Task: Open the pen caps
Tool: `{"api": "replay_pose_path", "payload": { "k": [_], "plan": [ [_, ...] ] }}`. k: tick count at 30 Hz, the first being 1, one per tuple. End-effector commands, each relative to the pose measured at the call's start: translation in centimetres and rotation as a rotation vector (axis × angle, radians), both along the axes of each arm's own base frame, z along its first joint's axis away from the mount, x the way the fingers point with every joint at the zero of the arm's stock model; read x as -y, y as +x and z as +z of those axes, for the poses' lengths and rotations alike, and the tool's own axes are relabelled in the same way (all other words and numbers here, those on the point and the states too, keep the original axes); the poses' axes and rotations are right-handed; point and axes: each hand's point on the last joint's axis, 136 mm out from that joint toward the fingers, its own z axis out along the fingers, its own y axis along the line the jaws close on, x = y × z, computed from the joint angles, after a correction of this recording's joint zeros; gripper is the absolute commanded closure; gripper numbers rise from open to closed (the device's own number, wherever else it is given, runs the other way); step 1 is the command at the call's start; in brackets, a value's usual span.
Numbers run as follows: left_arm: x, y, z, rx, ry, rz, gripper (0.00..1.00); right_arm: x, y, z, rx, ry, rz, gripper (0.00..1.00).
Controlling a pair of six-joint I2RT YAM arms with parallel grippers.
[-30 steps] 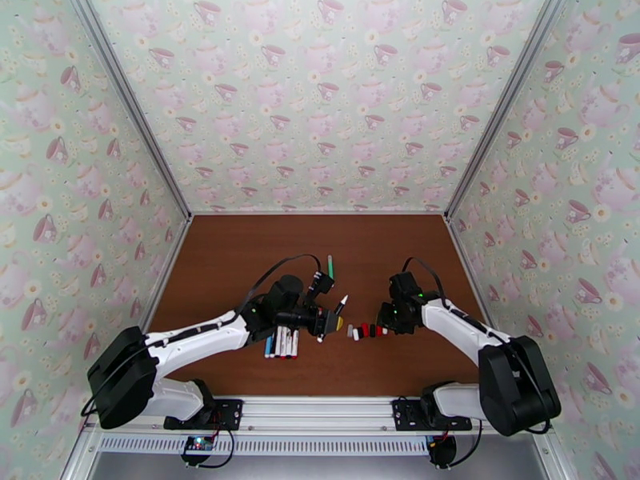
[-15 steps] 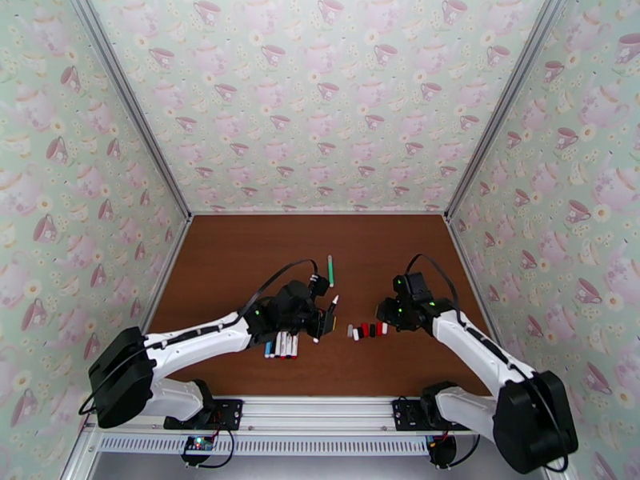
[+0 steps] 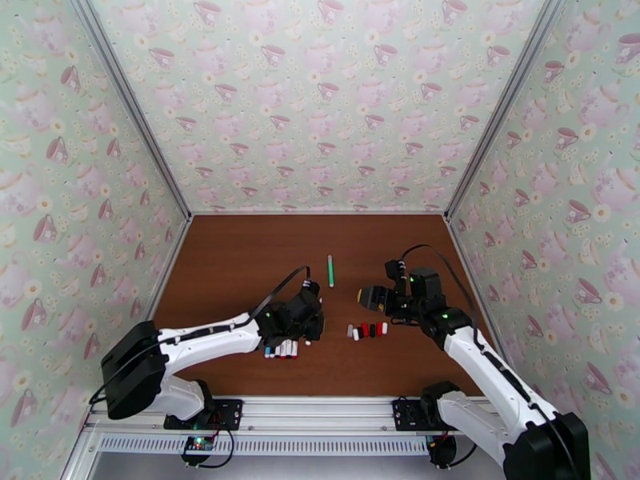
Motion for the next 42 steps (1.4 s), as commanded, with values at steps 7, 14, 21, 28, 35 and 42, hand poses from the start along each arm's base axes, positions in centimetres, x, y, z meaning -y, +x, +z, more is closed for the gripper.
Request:
{"api": "replay_pose_path", "payload": {
  "k": [7, 14, 21, 28, 35, 42],
  "plan": [
    [-0.5, 0.1, -2.3, -0.035, 0.066, 0.12, 0.86, -1.2, -1.9, 0.6, 0.007, 0.045, 0.068, 0.0],
    [-1.2, 0.0, -3.5, -0.03, 0.156, 0.168, 0.84, -1.1, -1.8, 0.2, 0.001, 0.037, 0.06, 0.0],
    [-1.6, 0.0, -4.4, -0.028, 0.21, 0.181, 0.81, -1.2, -1.7, 0.0, -0.007, 0.03, 0.061, 0.0],
    [-1.6, -0.2, -5.2, -0.033, 0.253, 0.18, 0.8, -1.1, -1.8, -0.3, -0.011, 0.023, 0.057, 0.0],
    [-1.8, -0.6, -6.0, -0.038, 0.278, 0.186, 0.78, -1.0, -1.9, -0.7, -0.015, 0.018, 0.044, 0.0],
    [-2.1, -0.7, -6.7, -0.045, 0.324, 0.178, 0.74, -1.1, -2.1, -0.9, -0.017, 0.016, 0.051, 0.0]
  ]
}}
